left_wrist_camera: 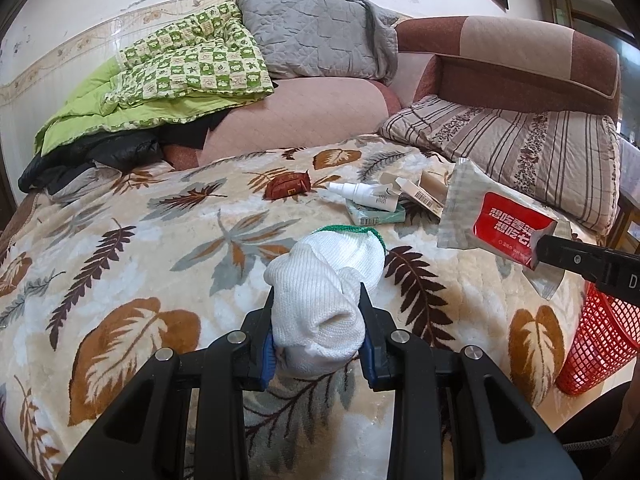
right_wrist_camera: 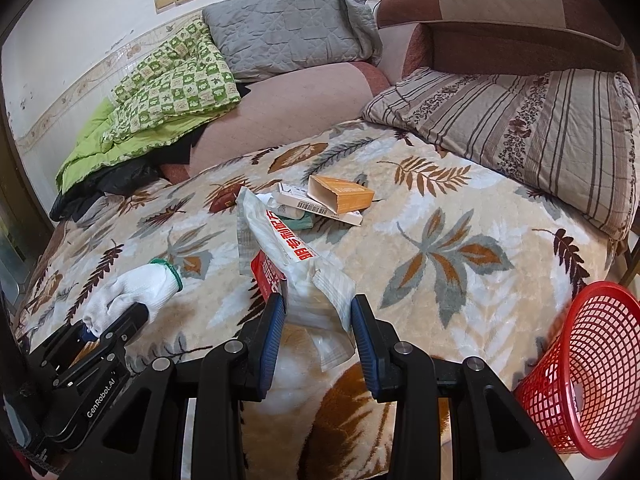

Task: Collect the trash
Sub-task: 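Carry the glove and tube with both tools to the red wastebasket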

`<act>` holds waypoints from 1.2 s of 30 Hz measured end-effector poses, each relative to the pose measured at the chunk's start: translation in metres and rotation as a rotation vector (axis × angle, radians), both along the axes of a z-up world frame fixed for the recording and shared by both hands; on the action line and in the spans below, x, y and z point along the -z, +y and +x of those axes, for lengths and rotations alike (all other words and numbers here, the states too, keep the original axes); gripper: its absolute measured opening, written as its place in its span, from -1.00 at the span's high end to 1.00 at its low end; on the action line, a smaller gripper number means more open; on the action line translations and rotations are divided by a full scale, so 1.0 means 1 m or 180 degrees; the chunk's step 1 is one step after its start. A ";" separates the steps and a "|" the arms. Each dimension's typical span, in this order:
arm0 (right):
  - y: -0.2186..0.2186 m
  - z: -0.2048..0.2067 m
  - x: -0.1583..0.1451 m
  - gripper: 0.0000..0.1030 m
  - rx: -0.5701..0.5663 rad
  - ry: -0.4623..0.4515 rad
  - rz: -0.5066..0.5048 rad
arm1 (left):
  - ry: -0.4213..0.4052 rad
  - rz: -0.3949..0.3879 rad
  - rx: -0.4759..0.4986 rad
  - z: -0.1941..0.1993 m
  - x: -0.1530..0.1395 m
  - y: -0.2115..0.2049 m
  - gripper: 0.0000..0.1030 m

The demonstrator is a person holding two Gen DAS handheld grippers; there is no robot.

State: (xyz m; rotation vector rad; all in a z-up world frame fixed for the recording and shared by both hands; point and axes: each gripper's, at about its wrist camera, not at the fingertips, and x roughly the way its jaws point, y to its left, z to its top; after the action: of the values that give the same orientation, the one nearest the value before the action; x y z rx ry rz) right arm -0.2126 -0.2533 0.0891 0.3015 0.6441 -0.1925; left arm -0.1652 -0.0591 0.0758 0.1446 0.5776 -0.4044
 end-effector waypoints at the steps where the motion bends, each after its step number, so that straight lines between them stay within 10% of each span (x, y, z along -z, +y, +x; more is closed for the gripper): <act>1: -0.002 -0.003 -0.001 0.27 0.0006 -0.0017 0.0021 | -0.0001 -0.0008 0.0004 0.000 -0.001 0.001 0.39; 18: -0.136 -0.143 -0.042 0.23 0.1173 -0.0356 0.0212 | 0.0009 -0.0248 0.1277 -0.044 -0.059 -0.109 0.39; 31: -0.235 -0.232 0.006 0.21 0.2127 -0.0051 0.0448 | 0.0752 -0.0308 0.2434 -0.113 -0.048 -0.283 0.36; 36: -0.251 -0.237 0.016 0.03 0.2196 -0.0008 0.0571 | 0.0978 -0.0228 0.2590 -0.122 -0.038 -0.314 0.04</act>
State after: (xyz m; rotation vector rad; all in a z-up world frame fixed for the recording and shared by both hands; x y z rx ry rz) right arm -0.4500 -0.5043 0.0734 0.6927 0.5355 -0.7964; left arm -0.2869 -0.3735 0.1138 0.2500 0.7939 -1.2515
